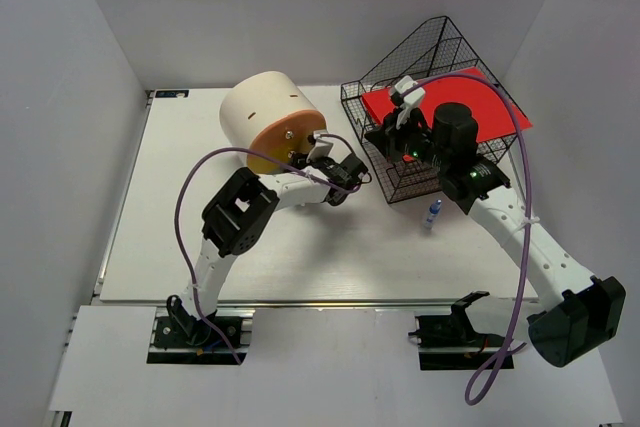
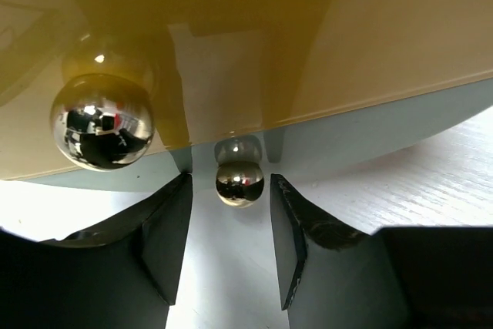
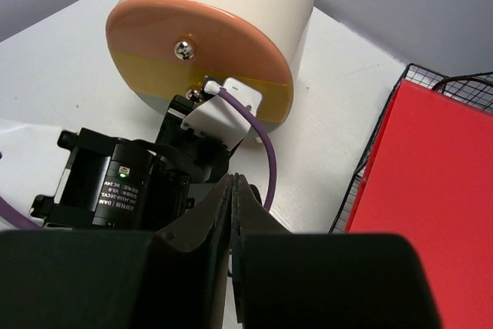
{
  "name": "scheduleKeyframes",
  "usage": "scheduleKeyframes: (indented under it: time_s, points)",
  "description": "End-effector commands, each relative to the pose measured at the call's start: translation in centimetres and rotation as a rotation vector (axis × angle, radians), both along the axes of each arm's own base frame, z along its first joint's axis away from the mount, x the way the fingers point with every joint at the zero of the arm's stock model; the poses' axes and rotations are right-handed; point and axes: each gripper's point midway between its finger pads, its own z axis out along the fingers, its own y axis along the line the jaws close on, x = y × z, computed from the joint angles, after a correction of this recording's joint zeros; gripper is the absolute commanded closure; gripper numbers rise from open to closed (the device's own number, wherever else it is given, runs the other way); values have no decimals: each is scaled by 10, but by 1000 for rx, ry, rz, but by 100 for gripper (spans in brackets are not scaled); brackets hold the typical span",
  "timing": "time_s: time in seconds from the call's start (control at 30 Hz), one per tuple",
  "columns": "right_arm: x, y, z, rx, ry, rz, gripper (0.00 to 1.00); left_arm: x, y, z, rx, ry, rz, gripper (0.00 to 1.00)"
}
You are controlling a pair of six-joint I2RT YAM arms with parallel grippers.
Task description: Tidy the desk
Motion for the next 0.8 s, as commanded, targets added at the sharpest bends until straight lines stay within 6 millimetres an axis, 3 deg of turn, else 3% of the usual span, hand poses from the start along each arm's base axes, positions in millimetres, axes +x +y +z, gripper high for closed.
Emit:
scheduleKeyframes:
  time_s: [0.0, 0.13, 0.57, 0.77]
  points:
    - [3, 0, 10, 25, -30, 2, 95, 14, -2, 12, -4, -59, 19, 46]
    - [4, -1, 9, 23, -27, -3, 95, 17, -4, 14, -2, -66, 13, 50]
    - [5, -1, 7, 20, -27, -2, 97, 16, -4, 13, -21, -66, 5, 81]
    - [4, -1, 9, 20, -31, 1, 98, 5, -20, 18, -45, -63, -40, 89]
